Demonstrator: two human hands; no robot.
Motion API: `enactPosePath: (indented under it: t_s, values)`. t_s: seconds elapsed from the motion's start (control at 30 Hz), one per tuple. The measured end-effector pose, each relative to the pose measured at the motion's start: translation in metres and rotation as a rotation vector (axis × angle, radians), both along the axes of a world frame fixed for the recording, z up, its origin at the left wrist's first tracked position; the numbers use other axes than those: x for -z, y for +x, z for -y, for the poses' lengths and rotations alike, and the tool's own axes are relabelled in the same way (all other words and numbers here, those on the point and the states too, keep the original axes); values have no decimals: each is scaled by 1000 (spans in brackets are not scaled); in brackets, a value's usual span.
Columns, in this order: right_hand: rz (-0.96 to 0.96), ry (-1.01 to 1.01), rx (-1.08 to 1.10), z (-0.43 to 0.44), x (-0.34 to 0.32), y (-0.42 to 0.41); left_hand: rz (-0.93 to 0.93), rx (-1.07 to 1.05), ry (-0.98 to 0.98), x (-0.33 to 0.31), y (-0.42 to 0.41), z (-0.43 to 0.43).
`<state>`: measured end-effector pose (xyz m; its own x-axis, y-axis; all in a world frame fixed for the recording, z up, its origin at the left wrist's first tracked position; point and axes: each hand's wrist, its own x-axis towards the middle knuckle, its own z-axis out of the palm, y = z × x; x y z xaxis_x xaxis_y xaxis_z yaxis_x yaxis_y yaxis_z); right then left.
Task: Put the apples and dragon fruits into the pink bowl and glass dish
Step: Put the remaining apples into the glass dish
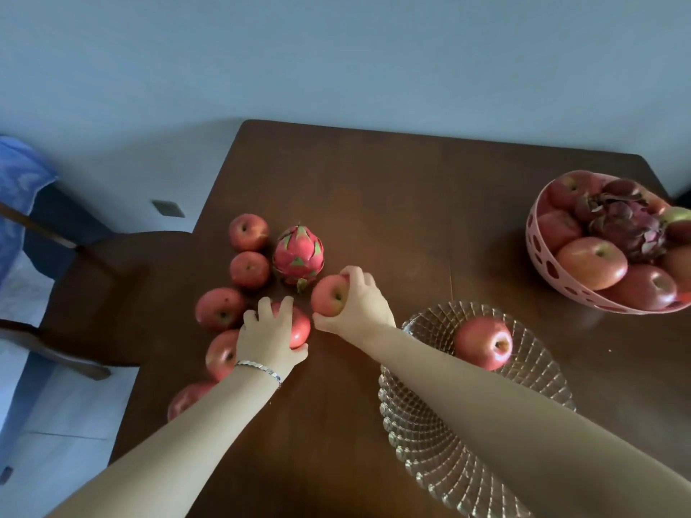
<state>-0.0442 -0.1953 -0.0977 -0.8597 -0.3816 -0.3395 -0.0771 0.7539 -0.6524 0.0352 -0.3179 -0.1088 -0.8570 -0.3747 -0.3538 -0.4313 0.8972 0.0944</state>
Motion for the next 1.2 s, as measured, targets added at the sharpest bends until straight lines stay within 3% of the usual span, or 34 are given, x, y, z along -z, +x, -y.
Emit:
enactPosePath:
  t_s: [0.13, 0.27, 0.4, 0.57, 0.77, 0.9, 1.03, 1.2]
  values:
    - [4, -249, 115, -58, -39, 14, -263, -67, 286, -30, 4, -26]
    - [-42, -156, 194, -141, -58, 28, -325, 87, 449, -49, 8, -65]
    - [-68, 109, 160, -221, -55, 38, -242, 259, 402, -52, 14, -113]
    - [-29, 438, -32, -256, -27, 44, -118, 318, 378, -42, 23, -149]
    - [-124, 461, -134, -255, -4, 43, -21, 332, 351, -31, 30, -172]
    - [-74, 438, -110, -257, -1, 39, -9, 298, 337, -28, 31, -174]
    - [-8, 216, -81, -244, -18, 28, 44, 280, 304, -23, 34, -175]
    - [-116, 328, -356, -215, -27, 2, 52, 278, 272, -22, 35, -176]
